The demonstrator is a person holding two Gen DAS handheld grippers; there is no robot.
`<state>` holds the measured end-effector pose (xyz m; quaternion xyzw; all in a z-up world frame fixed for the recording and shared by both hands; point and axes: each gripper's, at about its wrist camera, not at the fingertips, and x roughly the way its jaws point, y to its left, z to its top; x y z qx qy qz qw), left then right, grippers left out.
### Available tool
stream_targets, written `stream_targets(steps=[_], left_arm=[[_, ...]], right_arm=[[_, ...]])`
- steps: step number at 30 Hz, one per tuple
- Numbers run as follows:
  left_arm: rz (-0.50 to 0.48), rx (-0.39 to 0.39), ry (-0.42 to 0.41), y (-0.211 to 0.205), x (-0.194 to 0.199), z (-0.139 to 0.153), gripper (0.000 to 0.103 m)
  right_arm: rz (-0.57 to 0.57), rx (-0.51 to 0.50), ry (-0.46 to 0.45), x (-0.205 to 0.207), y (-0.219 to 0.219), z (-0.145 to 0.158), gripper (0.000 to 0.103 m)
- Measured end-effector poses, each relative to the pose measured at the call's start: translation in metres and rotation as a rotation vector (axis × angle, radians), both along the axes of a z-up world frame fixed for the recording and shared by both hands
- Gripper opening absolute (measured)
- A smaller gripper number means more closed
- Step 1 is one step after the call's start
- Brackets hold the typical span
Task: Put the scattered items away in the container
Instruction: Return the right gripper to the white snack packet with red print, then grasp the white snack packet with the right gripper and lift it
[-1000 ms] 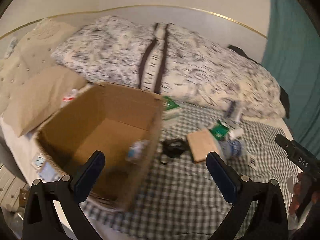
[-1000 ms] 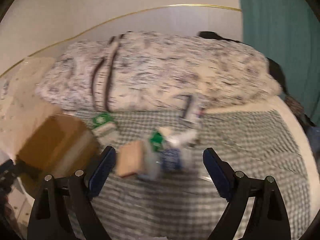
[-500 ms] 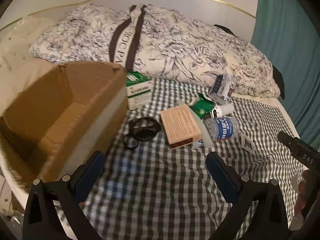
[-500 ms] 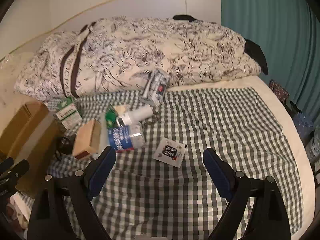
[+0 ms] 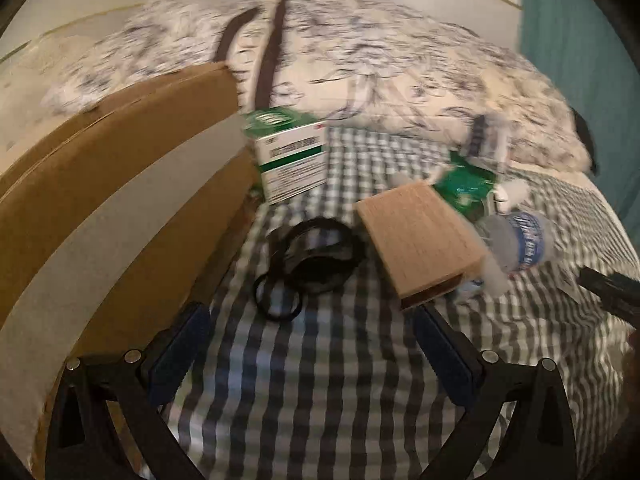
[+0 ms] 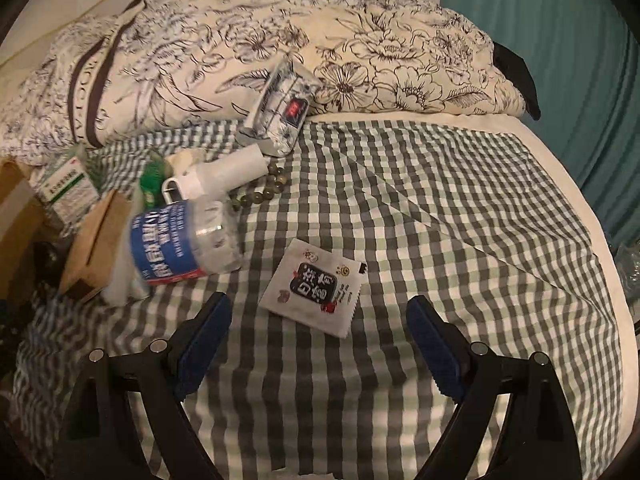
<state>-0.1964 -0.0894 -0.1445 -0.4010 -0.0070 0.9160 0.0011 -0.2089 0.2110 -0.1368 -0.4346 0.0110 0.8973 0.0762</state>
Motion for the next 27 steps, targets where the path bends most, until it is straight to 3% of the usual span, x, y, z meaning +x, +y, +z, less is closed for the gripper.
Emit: stream_targets(steps=[4, 6, 9, 13, 17, 18, 20, 23, 25, 27], left_arm=[[0.064, 0.004, -0.010, -0.022, -0.015, -0.010, 0.103], [0.116, 0.105, -0.069, -0.046, -0.026, -0.025, 0.103], [0.135, 0.188, -0.066, -0.058, -0.024, -0.032, 0.103], [0.069, 0.171, -0.032, -0.042, -0.022, -0.029, 0.103], [0.064, 0.179, -0.067, -0.039, -0.037, -0.038, 0.101], [0.064, 0.187, -0.076, -0.040, -0.040, -0.041, 0.097], [0.072, 0.194, -0.101, -0.042, -0.044, -0.048, 0.054], [0.070, 0.216, -0.113, -0.047, -0.044, -0.053, 0.041], [0.047, 0.235, -0.111, -0.048, -0.043, -0.051, 0.025], [0.027, 0.231, -0.115, -0.046, -0.041, -0.051, 0.018]], right_arm=[[-0.007, 0.003, -0.024, -0.015, 0.000, -0.012, 0.089], [-0.003, 0.021, -0.031, -0.019, -0.002, -0.017, 0.089], [-0.008, 0.033, -0.042, -0.024, -0.003, -0.025, 0.089], [-0.023, 0.039, -0.054, -0.030, -0.002, -0.033, 0.089], [-0.024, 0.050, -0.063, -0.034, -0.004, -0.039, 0.089], [-0.023, 0.055, -0.066, -0.036, -0.005, -0.040, 0.089], [-0.023, 0.061, -0.072, -0.039, -0.006, -0.043, 0.089], [-0.014, 0.048, -0.083, -0.041, -0.009, -0.045, 0.077], [-0.009, 0.025, -0.091, -0.042, -0.009, -0.046, 0.069], [-0.001, 0.025, -0.093, -0.042, -0.012, -0.045, 0.054]])
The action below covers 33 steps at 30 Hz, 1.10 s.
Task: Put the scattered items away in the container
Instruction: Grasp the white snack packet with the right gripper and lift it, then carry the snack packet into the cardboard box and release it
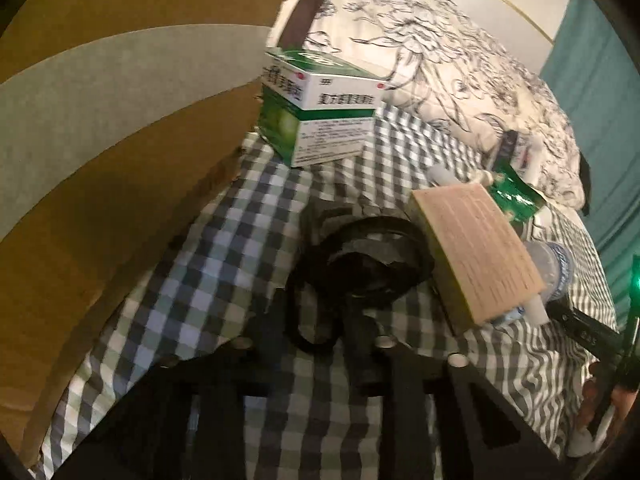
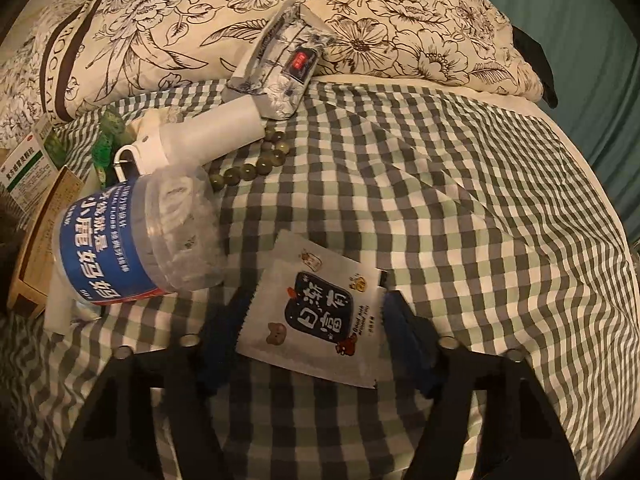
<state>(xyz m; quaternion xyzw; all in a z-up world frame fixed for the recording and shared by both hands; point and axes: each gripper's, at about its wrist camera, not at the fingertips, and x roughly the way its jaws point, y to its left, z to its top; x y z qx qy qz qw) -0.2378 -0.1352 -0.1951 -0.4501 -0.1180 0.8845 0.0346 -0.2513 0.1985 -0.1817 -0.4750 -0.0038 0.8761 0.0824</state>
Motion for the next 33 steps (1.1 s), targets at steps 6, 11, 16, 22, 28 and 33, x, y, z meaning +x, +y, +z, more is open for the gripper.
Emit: stream_targets(steps=[6, 11, 16, 22, 28, 33], left_arm=[[-0.014, -0.003, -0.009, 0.000, 0.011, 0.004, 0.006], [-0.032, -0.037, 0.016, 0.008, 0.034, 0.019, 0.006], [-0.057, -0.076, 0.048, 0.025, 0.060, 0.046, 0.006], [-0.089, -0.103, 0.102, 0.043, 0.092, 0.087, 0.006], [-0.096, -0.140, 0.175, 0.054, 0.126, 0.135, 0.006], [-0.069, -0.159, 0.213, 0.046, 0.150, 0.162, 0.006]], right_arm=[[0.018, -0.017, -0.021, 0.006, -0.007, 0.006, 0.011], [0.019, -0.057, -0.019, 0.025, -0.002, 0.020, 0.005], [0.064, -0.091, 0.020, 0.052, -0.006, 0.052, 0.004], [0.142, -0.140, 0.087, 0.087, -0.025, 0.099, 0.004], [0.261, -0.192, 0.141, 0.128, -0.057, 0.142, 0.004], [0.343, -0.208, 0.200, 0.159, -0.088, 0.176, 0.004]])
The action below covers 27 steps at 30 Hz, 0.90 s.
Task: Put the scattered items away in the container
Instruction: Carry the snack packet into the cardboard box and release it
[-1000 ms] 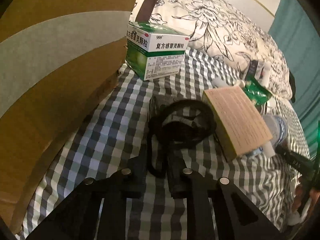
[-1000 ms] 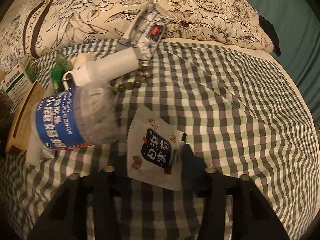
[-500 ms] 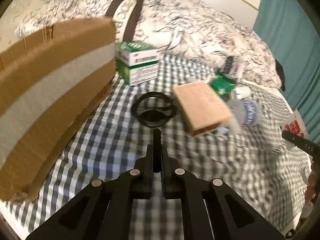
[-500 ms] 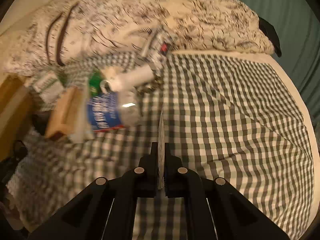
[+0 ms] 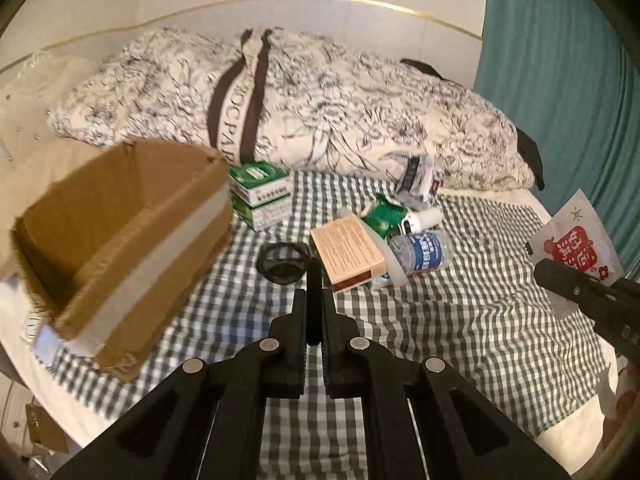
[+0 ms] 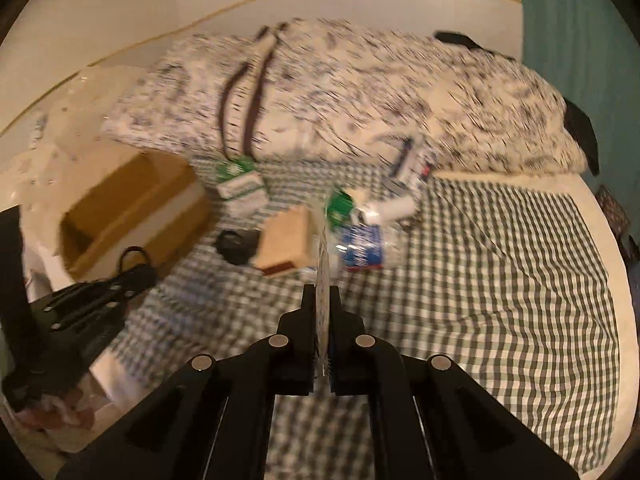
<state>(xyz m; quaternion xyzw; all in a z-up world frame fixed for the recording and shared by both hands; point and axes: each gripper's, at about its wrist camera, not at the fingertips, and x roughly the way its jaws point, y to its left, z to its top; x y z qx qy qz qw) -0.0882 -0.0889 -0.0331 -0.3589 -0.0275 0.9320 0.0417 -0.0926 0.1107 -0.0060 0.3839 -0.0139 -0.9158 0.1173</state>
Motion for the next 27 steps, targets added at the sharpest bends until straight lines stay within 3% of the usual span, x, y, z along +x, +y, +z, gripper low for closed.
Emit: stream_targets(steps=[7, 14, 22, 27], left_arm=[[0.054, -0.044, 0.053, -0.032, 0.041, 0.036, 0.006], [0.132, -0.040, 0.071, -0.082, 0.054, 0.060, 0.006], [0.221, -0.061, 0.087, -0.148, 0.037, 0.078, 0.006], [0.263, -0.046, 0.080, -0.188, 0.017, 0.070, 0.006]], right_arm=[[0.086, -0.017, 0.074, 0.036, -0.038, 0.036, 0.004], [0.168, -0.031, 0.104, 0.051, -0.086, 0.055, 0.004], [0.281, -0.048, 0.111, 0.029, -0.155, 0.065, 0.004], [0.349, -0.088, 0.103, -0.005, -0.200, 0.067, 0.004]])
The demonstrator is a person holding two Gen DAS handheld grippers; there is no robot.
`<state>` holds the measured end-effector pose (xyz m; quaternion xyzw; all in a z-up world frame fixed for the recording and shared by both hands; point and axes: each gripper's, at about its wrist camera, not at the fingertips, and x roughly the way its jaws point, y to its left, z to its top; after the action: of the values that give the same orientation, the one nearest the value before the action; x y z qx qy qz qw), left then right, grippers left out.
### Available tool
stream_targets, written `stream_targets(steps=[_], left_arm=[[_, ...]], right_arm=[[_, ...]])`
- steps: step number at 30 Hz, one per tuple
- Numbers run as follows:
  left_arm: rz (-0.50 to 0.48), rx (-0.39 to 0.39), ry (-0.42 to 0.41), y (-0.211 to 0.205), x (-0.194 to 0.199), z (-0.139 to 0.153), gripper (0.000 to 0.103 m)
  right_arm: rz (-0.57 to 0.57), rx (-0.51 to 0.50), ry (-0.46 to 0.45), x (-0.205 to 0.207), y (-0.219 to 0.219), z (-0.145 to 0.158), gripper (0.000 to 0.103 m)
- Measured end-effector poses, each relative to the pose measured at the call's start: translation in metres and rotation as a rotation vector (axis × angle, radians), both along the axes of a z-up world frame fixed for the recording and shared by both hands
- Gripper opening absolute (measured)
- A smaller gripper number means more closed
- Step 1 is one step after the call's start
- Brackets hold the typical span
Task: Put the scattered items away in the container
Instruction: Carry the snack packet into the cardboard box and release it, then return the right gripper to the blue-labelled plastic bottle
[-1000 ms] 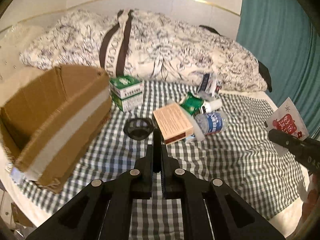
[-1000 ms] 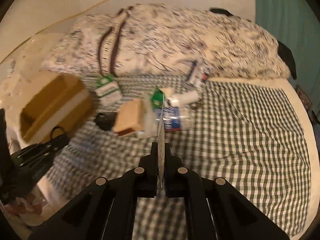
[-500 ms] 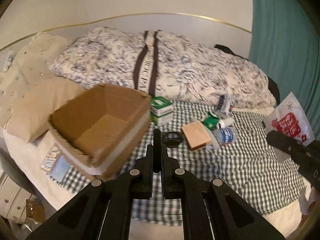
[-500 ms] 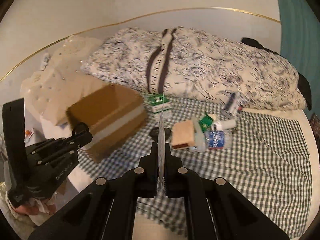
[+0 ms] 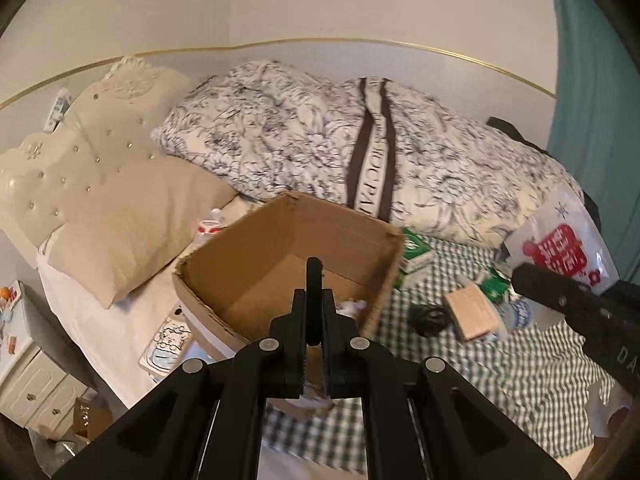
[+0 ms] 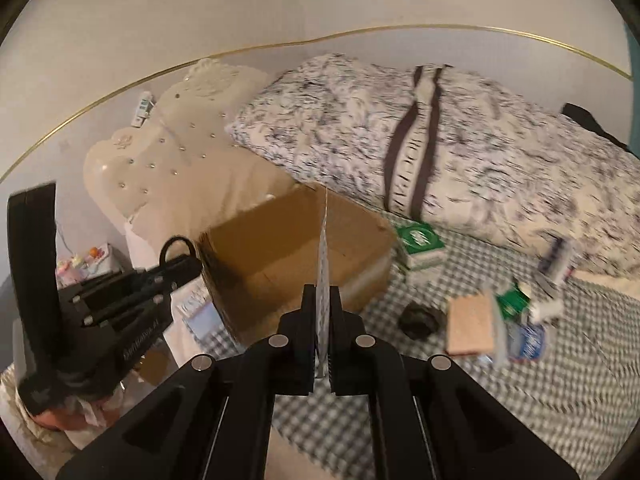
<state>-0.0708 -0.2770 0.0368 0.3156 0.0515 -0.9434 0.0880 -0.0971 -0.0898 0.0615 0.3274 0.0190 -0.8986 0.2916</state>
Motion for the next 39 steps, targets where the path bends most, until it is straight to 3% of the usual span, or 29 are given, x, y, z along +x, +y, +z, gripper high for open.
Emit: stream_targets(steps=[7, 17, 19, 20, 21, 22, 23, 24, 25, 26, 33, 39], left_arm=[[0.028, 0.040, -0.046, -0.035, -0.035, -0.028, 0.006], [0.012, 0.037, -0.074, -0.038, -0.067, -0.055, 0.006], [0.014, 0.034, -0.077, -0.039, -0.070, -0.060, 0.009], [0.013, 0.034, -0.079, -0.039, -0.071, -0.061, 0.017], [0.013, 0.032, -0.080, -0.038, -0.072, -0.063, 0.027], [0.023, 0.021, -0.082, -0.037, -0.072, -0.064, 0.060], [0.043, 0.004, -0.079, -0.036, -0.072, -0.063, 0.099], [0.065, -0.009, -0.063, -0.035, -0.070, -0.062, 0.103], [0.077, -0.016, -0.039, -0.033, -0.067, -0.061, 0.103], [0.077, -0.015, -0.027, -0.032, -0.065, -0.060, 0.103], [0.079, 0.011, -0.048, -0.019, -0.059, -0.052, 0.103], [0.053, 0.012, -0.031, 0.009, -0.047, -0.037, 0.103]], right_arm=[[0.068, -0.010, -0.041, -0.052, -0.055, -0.017, 0.004], [0.108, -0.014, -0.096, -0.105, -0.099, -0.050, 0.004], [0.107, -0.018, -0.110, -0.112, -0.102, -0.055, 0.004], [0.101, -0.025, -0.118, -0.116, -0.102, -0.058, 0.004], [0.099, -0.033, -0.128, -0.121, -0.102, -0.059, 0.007], [0.106, -0.040, -0.135, -0.123, -0.101, -0.060, 0.012], [0.106, -0.043, -0.134, -0.125, -0.101, -0.060, 0.035], [0.093, -0.042, -0.122, -0.127, -0.098, -0.058, 0.073], [0.073, -0.040, -0.104, -0.126, -0.095, -0.056, 0.087], [0.062, -0.045, -0.078, -0.123, -0.091, -0.053, 0.094], [-0.007, -0.071, 0.015, -0.106, -0.048, -0.028, 0.093], [-0.220, -0.078, 0.046, -0.091, 0.044, -0.021, 0.093]])
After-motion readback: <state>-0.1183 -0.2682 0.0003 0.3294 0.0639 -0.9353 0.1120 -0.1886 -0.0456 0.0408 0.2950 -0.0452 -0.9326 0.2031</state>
